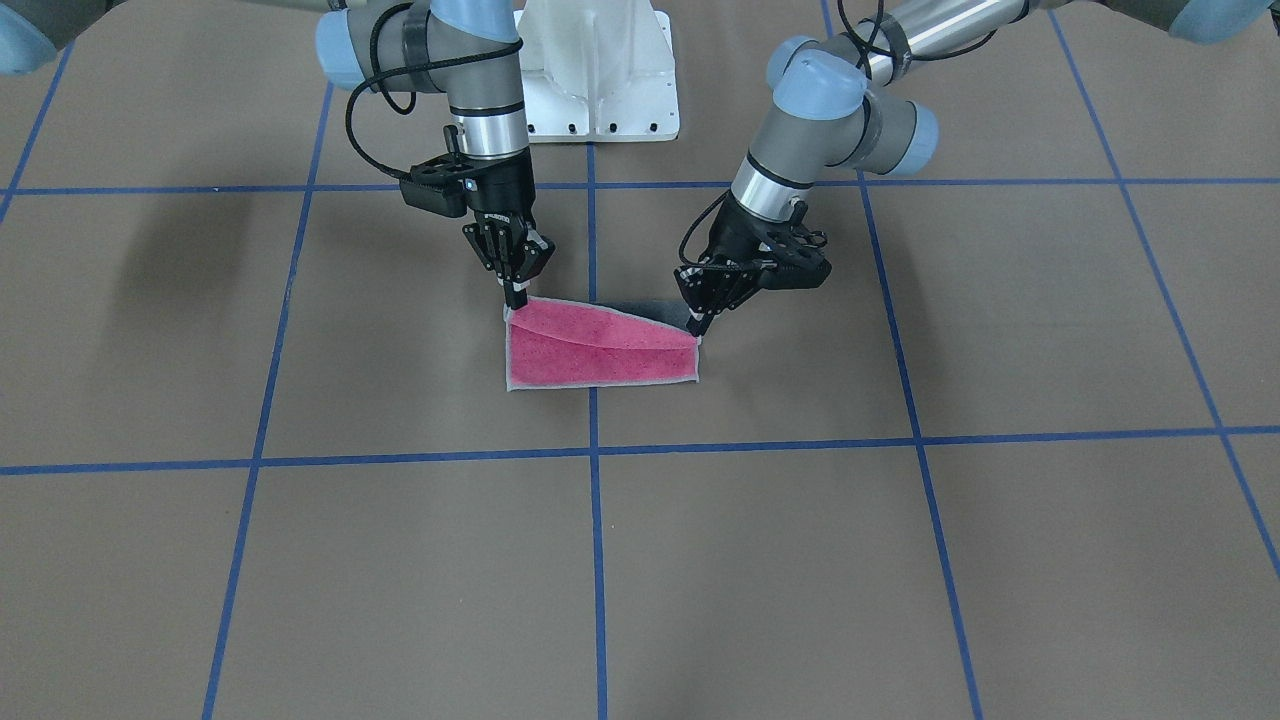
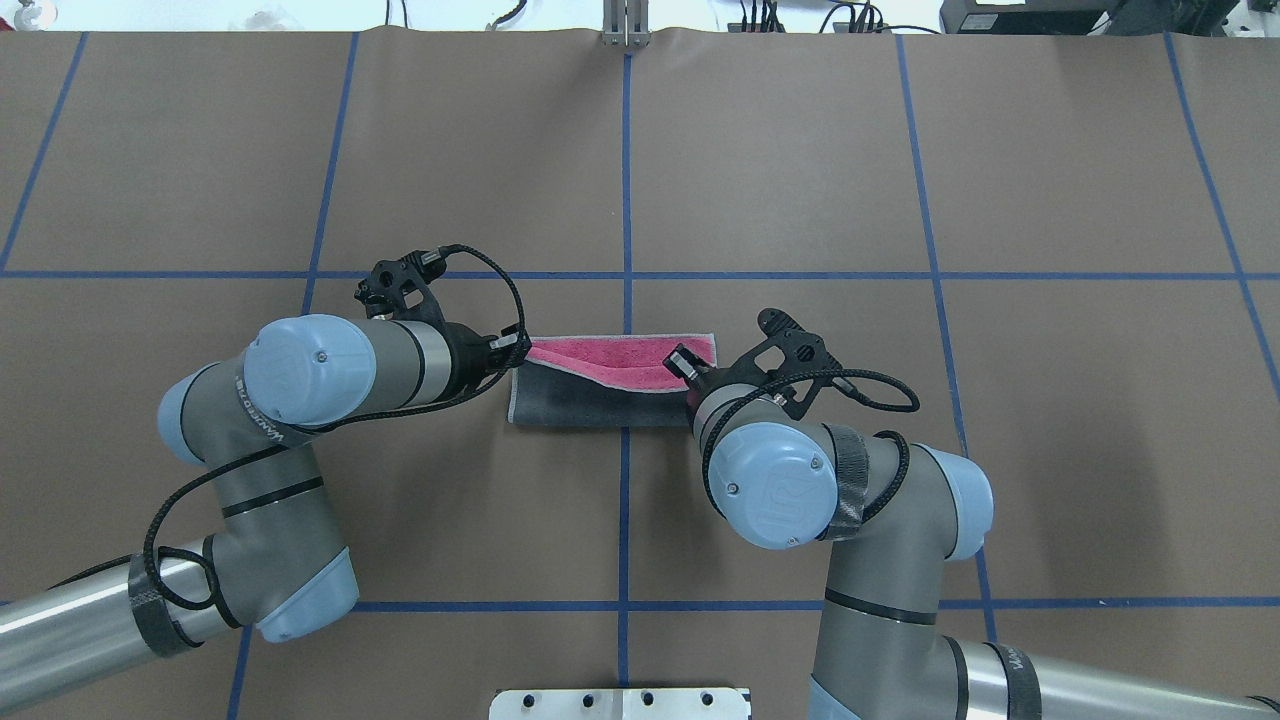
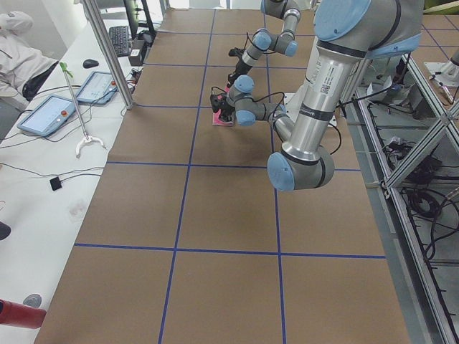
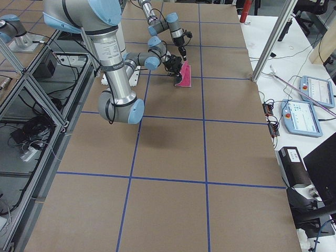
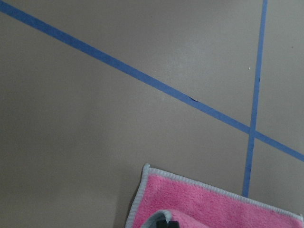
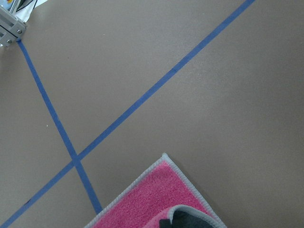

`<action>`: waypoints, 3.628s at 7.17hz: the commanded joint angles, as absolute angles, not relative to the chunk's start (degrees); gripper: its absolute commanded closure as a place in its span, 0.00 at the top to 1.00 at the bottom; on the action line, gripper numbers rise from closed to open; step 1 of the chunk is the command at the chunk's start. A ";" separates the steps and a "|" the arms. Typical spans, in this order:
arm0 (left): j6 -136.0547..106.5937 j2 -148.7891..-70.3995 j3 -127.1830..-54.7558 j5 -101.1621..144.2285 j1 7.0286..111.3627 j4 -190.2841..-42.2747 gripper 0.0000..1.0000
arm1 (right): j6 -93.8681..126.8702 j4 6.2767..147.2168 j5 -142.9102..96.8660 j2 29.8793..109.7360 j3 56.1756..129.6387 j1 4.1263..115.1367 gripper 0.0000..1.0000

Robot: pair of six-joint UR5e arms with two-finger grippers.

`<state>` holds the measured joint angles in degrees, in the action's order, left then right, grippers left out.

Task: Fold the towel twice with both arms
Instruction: 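Lay the folded edge onto the far edge and open both grippers, then lift the right arm away while the left gripper grasps the folded strip's end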

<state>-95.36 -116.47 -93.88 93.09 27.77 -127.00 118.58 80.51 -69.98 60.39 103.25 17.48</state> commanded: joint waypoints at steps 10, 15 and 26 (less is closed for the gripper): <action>-95.19 -117.86 -92.19 93.51 31.10 -127.35 1.00 | 109.62 76.64 -76.96 56.86 99.93 23.63 1.00; -88.33 -114.61 -99.66 95.65 33.49 -128.84 1.00 | 85.61 76.56 -89.93 60.03 104.41 35.06 1.00; -85.34 -110.93 -99.40 98.82 32.78 -135.37 1.00 | 66.98 74.49 -102.04 63.46 104.94 42.49 1.00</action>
